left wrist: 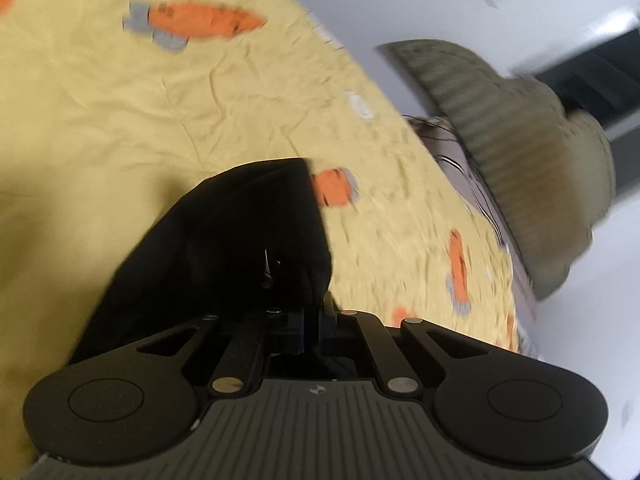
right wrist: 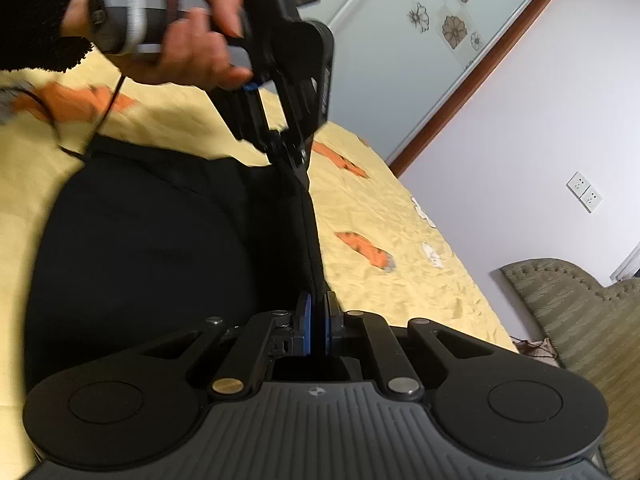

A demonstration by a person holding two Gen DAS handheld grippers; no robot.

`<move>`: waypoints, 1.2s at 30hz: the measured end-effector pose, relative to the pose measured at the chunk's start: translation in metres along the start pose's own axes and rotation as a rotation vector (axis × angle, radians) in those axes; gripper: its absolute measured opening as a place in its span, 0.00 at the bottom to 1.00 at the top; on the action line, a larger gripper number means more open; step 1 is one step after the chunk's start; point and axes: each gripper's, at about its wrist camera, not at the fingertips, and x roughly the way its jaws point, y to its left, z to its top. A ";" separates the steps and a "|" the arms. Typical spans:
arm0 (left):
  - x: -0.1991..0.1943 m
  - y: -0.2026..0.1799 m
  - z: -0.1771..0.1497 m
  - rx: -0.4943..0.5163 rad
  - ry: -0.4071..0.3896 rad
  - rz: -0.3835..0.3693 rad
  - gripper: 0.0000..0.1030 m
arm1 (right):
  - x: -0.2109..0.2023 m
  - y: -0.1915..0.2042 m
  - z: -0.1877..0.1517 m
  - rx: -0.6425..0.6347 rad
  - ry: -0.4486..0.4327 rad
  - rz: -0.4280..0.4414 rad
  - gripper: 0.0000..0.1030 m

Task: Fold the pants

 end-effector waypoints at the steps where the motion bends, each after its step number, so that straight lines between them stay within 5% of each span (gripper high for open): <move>1: -0.017 -0.003 -0.013 0.047 -0.013 0.005 0.05 | -0.011 0.006 0.001 0.007 -0.004 0.016 0.06; 8: -0.064 0.018 -0.088 0.155 -0.020 0.113 0.05 | -0.041 0.064 0.002 0.027 0.011 0.140 0.06; 15: -0.055 0.051 -0.107 0.117 -0.006 0.173 0.06 | -0.027 0.076 -0.004 0.123 0.049 0.184 0.06; 18: -0.064 0.038 -0.116 0.189 -0.051 0.203 0.07 | -0.027 0.077 -0.004 0.129 0.052 0.163 0.05; 22: -0.063 0.038 -0.118 0.197 -0.041 0.257 0.30 | -0.028 0.084 -0.008 0.150 0.055 0.122 0.07; 27: -0.087 0.022 -0.126 0.234 -0.122 0.333 0.41 | -0.082 0.086 -0.012 0.182 -0.005 -0.023 0.11; 31: -0.098 -0.021 -0.143 0.437 -0.208 0.331 0.63 | -0.125 0.043 -0.050 0.412 0.096 -0.137 0.11; 36: -0.063 -0.078 -0.178 0.785 -0.037 0.052 0.71 | -0.148 -0.022 -0.141 1.088 0.185 -0.100 0.11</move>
